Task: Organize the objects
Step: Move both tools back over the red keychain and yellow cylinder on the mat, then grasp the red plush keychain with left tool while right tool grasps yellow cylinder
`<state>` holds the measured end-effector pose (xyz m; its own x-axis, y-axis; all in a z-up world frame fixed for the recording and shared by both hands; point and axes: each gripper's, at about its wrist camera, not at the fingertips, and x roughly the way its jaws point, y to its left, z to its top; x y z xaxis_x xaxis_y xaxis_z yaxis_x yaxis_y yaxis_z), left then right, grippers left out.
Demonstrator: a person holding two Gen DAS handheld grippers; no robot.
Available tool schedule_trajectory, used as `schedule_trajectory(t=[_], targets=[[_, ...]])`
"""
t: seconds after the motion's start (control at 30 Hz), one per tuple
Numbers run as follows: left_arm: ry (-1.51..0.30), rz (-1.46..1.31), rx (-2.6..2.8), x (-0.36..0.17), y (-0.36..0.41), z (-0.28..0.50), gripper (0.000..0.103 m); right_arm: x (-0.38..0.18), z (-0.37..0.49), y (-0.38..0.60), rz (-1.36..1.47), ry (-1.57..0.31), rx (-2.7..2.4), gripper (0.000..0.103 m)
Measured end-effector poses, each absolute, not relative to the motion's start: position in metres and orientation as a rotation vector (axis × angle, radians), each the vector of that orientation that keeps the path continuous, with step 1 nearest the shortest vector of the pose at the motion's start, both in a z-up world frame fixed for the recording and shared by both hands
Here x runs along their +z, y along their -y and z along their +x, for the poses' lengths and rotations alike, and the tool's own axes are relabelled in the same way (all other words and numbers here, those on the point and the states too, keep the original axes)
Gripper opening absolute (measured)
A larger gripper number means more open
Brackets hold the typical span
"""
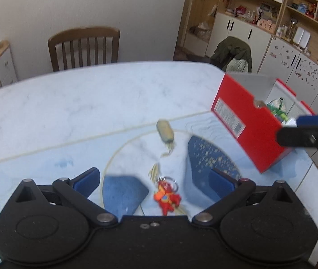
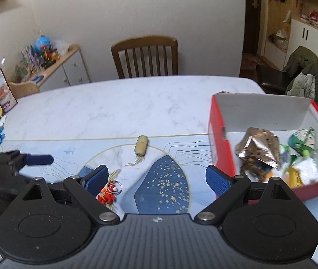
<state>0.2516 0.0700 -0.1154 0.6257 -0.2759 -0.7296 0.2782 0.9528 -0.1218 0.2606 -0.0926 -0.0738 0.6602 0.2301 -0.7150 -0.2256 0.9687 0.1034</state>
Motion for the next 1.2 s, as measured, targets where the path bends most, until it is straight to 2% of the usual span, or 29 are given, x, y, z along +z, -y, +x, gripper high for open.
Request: schedule_trajectory(t=[0.43, 0.63, 0.7, 0.93, 1.0, 1.13, 1.2], targets=[[-0.816, 0.131, -0.268, -0.170, -0.048, 0.255, 0.102, -0.138, 0.344, 0.048, -0.083, -0.903, 0.293, 0.094], [-0.822, 0.154, -0.284, -0.185, -0.040, 0.254, 0.096, -0.162, 0.372, 0.035, -0.113, -0.937, 0.297, 0.093], [-0.830, 0.150, -0.296, -0.189, -0.039, 0.254, 0.087, -0.167, 0.380, 0.031, -0.113, -0.949, 0.299, 0.089], [-0.823, 0.135, -0.288, -0.191, -0.039, 0.254, 0.077, -0.182, 0.402, 0.022, -0.102, -0.988, 0.280, 0.072], [-0.822, 0.132, -0.289, -0.192, -0.039, 0.253, 0.075, -0.183, 0.406, 0.018, -0.105, -0.995, 0.275, 0.064], [-0.807, 0.145, -0.298, -0.191, -0.036, 0.249, 0.069, -0.189, 0.413, 0.013, -0.110, -1.015, 0.269, 0.056], [-0.804, 0.143, -0.301, -0.191, -0.035, 0.249, 0.063, -0.192, 0.415, 0.010, -0.116, -1.036, 0.261, 0.048]])
